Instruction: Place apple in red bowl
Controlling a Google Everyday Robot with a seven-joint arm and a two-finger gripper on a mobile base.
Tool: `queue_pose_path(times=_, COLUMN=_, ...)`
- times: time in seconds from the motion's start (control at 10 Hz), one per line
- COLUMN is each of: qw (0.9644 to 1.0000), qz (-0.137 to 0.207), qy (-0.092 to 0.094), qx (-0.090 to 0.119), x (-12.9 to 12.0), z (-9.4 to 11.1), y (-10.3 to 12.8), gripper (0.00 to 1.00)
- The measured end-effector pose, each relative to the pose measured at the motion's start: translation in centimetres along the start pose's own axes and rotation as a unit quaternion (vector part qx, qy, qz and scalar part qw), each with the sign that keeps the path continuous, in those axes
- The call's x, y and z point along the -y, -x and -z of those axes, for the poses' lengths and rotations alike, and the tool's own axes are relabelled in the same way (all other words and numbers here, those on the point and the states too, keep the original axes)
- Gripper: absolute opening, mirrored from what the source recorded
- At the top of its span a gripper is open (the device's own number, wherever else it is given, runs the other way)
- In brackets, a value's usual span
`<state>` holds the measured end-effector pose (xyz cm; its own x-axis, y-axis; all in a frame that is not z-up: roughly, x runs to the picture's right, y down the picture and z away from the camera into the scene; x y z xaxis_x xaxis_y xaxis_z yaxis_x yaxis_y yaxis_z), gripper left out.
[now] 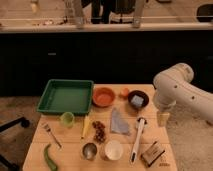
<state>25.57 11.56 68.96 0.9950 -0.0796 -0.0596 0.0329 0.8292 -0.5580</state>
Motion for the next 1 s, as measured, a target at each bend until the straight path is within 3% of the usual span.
queue_pose_path(times=1.0, qw=0.9993, qz=0.025, qy=0.005, qx=-0.027, x=2.8, z=-1.2, y=5.2, gripper=0.80)
